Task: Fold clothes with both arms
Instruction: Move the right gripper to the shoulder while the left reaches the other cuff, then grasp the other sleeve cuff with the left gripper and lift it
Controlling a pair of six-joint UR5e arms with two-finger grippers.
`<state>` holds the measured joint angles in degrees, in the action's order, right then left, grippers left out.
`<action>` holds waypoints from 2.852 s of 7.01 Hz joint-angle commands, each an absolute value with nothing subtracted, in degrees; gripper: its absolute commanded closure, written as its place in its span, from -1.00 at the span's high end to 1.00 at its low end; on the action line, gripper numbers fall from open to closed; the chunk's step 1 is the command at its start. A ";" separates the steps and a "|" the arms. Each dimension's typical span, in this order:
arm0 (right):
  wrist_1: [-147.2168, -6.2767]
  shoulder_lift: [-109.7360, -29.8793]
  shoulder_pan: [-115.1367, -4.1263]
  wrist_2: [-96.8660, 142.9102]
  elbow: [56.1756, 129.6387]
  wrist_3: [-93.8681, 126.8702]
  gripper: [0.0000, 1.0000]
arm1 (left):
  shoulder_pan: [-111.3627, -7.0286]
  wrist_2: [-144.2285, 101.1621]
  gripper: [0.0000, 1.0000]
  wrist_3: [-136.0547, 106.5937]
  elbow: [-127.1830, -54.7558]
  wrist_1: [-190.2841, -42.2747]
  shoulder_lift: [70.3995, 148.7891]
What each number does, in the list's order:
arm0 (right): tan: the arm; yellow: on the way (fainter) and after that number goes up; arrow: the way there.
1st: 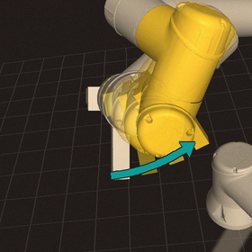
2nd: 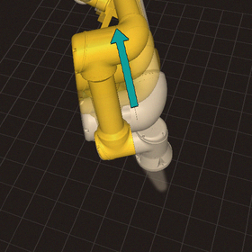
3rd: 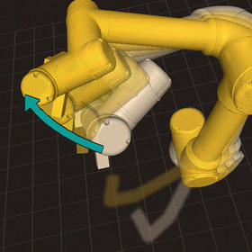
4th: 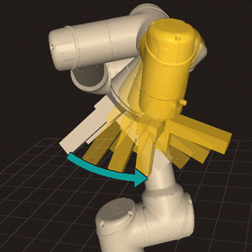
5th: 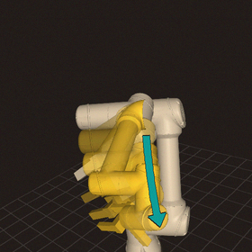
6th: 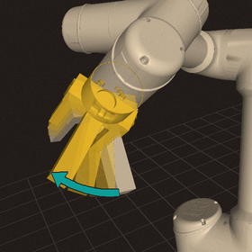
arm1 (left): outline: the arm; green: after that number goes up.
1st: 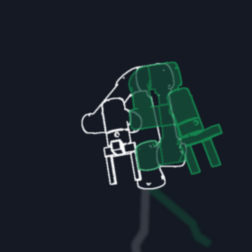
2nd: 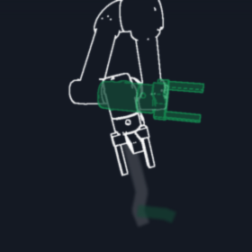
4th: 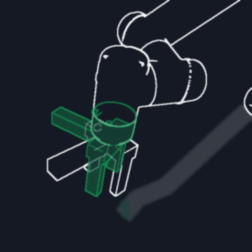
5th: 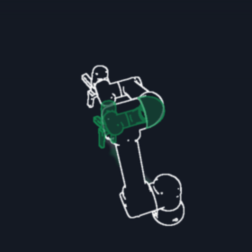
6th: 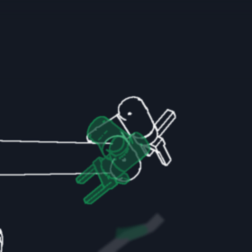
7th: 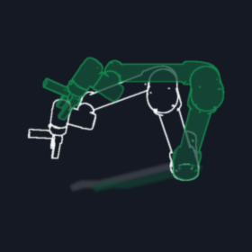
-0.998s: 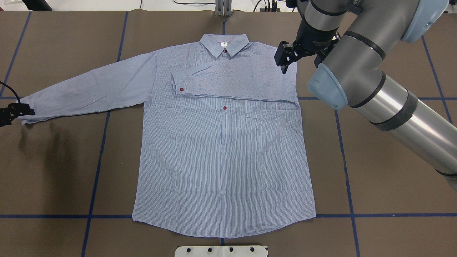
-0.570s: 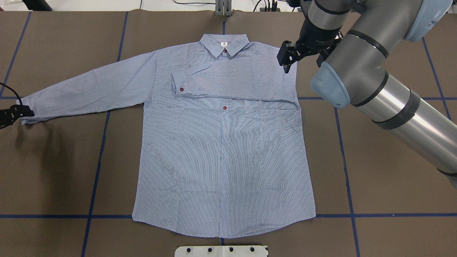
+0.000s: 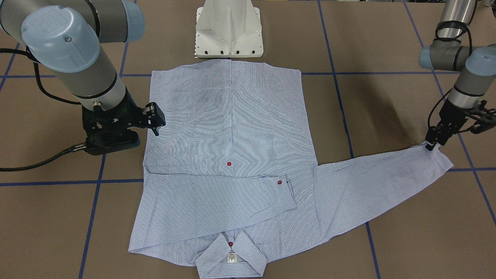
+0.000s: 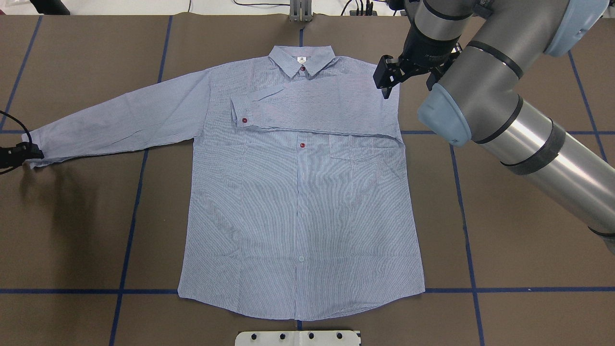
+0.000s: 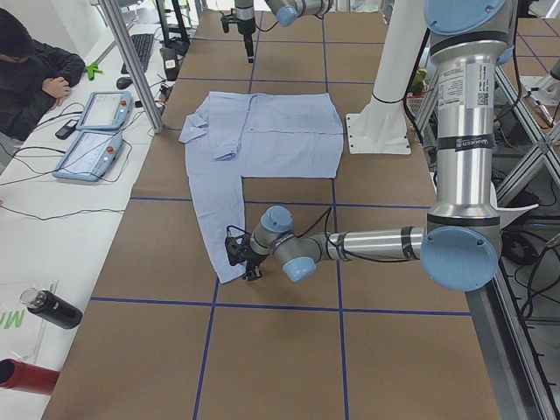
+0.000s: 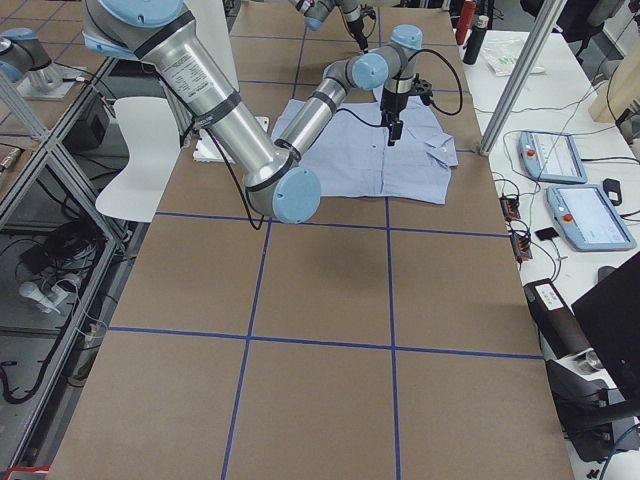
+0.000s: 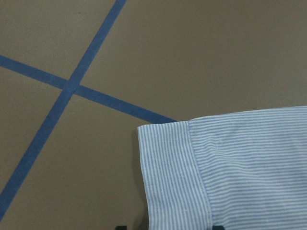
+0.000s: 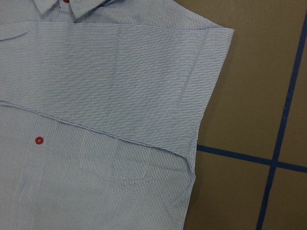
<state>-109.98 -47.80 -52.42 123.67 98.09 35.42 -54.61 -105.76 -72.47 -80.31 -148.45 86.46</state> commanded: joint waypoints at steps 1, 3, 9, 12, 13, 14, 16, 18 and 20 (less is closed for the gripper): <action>-109.95 -47.90 -52.38 123.66 98.09 35.42 0.99 | -54.67 -105.73 -0.63 -72.42 -80.42 -148.45 86.57; -109.69 -48.77 -52.38 123.49 98.00 35.42 0.99 | -54.67 -105.99 -1.00 -72.42 -81.12 -148.45 86.57; -109.25 -50.10 -53.96 123.31 98.17 34.72 0.99 | -57.82 -111.44 -1.00 -72.42 -95.32 -138.50 89.62; -109.25 -50.98 -55.45 123.75 97.91 34.45 0.99 | -58.62 -111.36 -1.00 -73.30 -100.29 -118.69 103.93; -109.34 -51.67 -55.89 123.84 98.00 34.45 0.99 | -58.45 -111.18 -1.00 -73.30 -99.67 -115.52 108.32; -109.25 -52.03 -56.42 123.84 98.09 34.45 0.99 | -58.10 -111.18 -1.00 -73.56 -99.84 -111.05 113.50; -109.34 -52.99 -57.56 124.10 98.26 33.05 0.99 | -52.84 -109.00 -1.00 -74.17 -99.49 -104.60 121.79; -109.25 -53.61 -57.92 124.54 98.17 32.96 0.99 | -49.85 -109.07 -1.00 -81.01 -98.79 -104.41 127.24; -109.25 -54.05 -58.79 124.80 98.17 31.91 0.99 | -48.44 -109.42 -1.00 -86.19 -98.79 -104.41 130.33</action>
<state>-109.25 -53.83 -58.25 124.57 98.18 32.70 -49.51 -109.28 -82.92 -98.73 -104.50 128.43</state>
